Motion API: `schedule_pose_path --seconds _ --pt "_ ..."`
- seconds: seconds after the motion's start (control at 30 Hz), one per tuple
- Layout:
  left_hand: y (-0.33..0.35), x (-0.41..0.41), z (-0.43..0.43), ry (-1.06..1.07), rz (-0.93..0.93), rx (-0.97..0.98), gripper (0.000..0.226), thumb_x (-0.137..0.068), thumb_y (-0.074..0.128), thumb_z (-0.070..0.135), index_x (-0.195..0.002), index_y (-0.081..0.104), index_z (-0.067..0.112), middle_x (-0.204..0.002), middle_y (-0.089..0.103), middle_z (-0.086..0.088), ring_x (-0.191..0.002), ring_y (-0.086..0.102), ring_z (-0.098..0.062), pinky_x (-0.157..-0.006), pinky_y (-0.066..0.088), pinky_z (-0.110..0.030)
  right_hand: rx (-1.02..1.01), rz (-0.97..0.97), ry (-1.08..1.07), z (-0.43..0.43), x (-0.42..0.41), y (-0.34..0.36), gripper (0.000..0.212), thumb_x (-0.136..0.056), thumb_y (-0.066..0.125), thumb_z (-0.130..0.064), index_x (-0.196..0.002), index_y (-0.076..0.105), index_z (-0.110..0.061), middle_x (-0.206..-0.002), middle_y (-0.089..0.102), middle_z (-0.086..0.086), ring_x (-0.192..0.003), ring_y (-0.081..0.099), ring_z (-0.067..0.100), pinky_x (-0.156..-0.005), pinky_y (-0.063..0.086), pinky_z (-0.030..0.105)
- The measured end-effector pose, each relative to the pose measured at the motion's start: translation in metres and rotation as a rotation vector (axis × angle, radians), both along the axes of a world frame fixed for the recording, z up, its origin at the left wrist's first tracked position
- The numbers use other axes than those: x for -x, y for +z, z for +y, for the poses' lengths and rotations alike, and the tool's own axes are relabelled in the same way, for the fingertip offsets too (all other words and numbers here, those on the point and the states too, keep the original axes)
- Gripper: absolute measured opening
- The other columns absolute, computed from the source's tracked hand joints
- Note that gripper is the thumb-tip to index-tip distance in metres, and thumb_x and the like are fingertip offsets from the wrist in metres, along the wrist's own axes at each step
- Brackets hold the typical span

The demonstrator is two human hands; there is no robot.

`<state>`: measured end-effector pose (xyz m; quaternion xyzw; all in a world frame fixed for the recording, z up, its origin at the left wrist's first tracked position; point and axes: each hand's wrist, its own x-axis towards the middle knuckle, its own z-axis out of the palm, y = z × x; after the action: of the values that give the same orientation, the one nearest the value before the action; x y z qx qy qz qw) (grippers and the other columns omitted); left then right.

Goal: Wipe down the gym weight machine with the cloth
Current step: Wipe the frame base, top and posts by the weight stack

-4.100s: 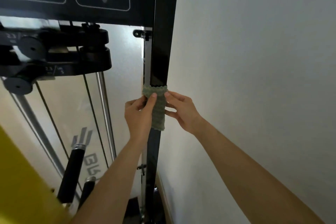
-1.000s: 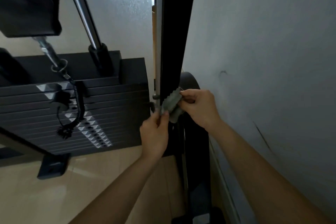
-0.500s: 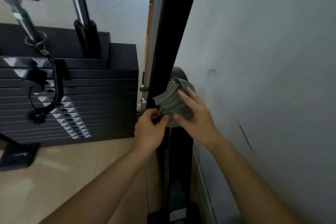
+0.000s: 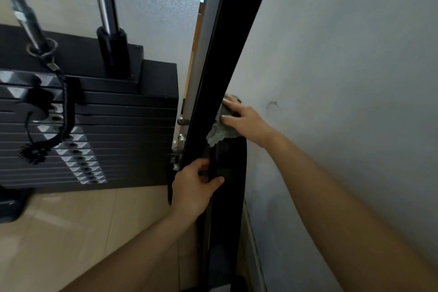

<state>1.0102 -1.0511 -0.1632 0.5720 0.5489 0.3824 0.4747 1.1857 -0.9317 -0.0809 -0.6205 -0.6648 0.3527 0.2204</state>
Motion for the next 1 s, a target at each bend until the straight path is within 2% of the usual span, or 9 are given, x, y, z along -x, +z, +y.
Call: schedule_pose_path --seconds 0.1,0.2,0.33,0.47,0.6,0.73,0.8,0.87,1.0 --pt "-0.001 0.000 -0.001 -0.009 0.011 -0.027 0.041 -0.080 0.085 0.026 -0.116 0.067 0.032 -0.094 0.060 0.032 -0.084 0.066 0.007 -0.076 0.056 -0.017 0.075 0.043 -0.010 0.019 -0.006 0.007 0.056 -0.094 0.069 -0.029 -0.146 0.051 -0.023 -0.159 0.033 -0.018 -0.142 0.039 0.009 -0.119 0.035 0.035" --pt "-0.002 0.003 0.001 -0.031 0.003 -0.027 0.040 -0.080 0.086 0.027 -0.106 0.061 0.042 -0.094 0.062 0.032 -0.082 0.064 0.014 -0.071 0.051 -0.007 -0.006 0.048 -0.038 0.010 -0.008 0.002 0.058 -0.091 0.073 -0.032 -0.145 0.053 -0.019 -0.158 0.037 -0.013 -0.141 0.039 0.006 -0.120 0.032 0.034" --pt "-0.006 0.005 0.003 -0.041 -0.014 -0.026 0.036 -0.078 0.086 0.027 -0.107 0.067 0.035 -0.097 0.068 0.025 -0.083 0.067 0.009 -0.078 0.057 -0.019 -0.193 0.086 -0.125 -0.044 -0.007 -0.017 0.064 -0.088 0.076 -0.023 -0.146 0.050 -0.014 -0.157 0.038 -0.006 -0.141 0.036 0.002 -0.118 0.029 0.018" --pt "-0.011 0.006 0.008 -0.037 -0.004 -0.036 0.034 -0.075 0.088 0.029 -0.103 0.070 0.031 -0.098 0.072 0.019 -0.083 0.070 0.000 -0.082 0.059 -0.033 -0.233 0.126 -0.207 -0.090 -0.005 -0.029 0.067 -0.088 0.076 -0.018 -0.148 0.047 -0.019 -0.148 0.045 -0.011 -0.136 0.044 0.005 -0.112 0.044 0.035" --pt "-0.004 0.016 0.014 -0.153 -0.014 0.013 0.044 -0.075 0.089 0.020 -0.105 0.064 0.040 -0.103 0.070 0.017 -0.077 0.071 -0.001 -0.077 0.059 -0.027 -0.289 0.075 -0.208 -0.101 0.015 -0.027 0.065 -0.091 0.072 -0.022 -0.151 0.044 -0.025 -0.161 0.028 -0.006 -0.141 0.027 -0.002 -0.117 0.034 0.026" --pt "0.008 0.019 0.016 -0.251 0.027 0.027 0.046 -0.079 0.085 0.012 -0.109 0.064 0.039 -0.099 0.068 0.021 -0.069 0.070 0.005 -0.071 0.054 -0.013 -0.283 -0.128 -0.120 -0.063 0.029 -0.023 0.063 -0.092 0.068 -0.035 -0.150 0.043 -0.029 -0.165 0.024 0.000 -0.148 0.029 0.025 -0.120 0.031 0.043" --pt "0.005 0.016 0.014 -0.200 0.016 0.045 0.046 -0.081 0.084 0.011 -0.119 0.065 0.030 -0.098 0.065 0.022 -0.067 0.068 0.006 -0.070 0.052 -0.010 -0.226 -0.121 -0.138 -0.036 0.029 -0.013 0.057 -0.094 0.066 -0.036 -0.148 0.048 -0.025 -0.163 0.028 -0.001 -0.148 0.031 0.024 -0.122 0.026 0.038" --pt "0.000 0.016 0.010 -0.160 0.008 0.031 0.050 -0.082 0.083 0.013 -0.125 0.064 0.027 -0.099 0.063 0.023 -0.068 0.067 0.004 -0.069 0.053 -0.011 -0.137 -0.070 -0.118 -0.013 0.026 -0.001 0.054 -0.095 0.066 -0.034 -0.145 0.051 -0.021 -0.162 0.031 -0.001 -0.148 0.031 0.020 -0.121 0.023 0.029" --pt "-0.003 0.024 0.011 -0.209 0.091 -0.028 0.050 -0.081 0.083 0.014 -0.126 0.066 0.029 -0.099 0.065 0.027 -0.076 0.068 0.004 -0.084 0.058 -0.022 -0.098 0.032 -0.102 -0.007 0.019 -0.003 0.053 -0.094 0.068 -0.032 -0.144 0.053 -0.022 -0.162 0.030 -0.003 -0.148 0.030 0.016 -0.120 0.023 0.026"
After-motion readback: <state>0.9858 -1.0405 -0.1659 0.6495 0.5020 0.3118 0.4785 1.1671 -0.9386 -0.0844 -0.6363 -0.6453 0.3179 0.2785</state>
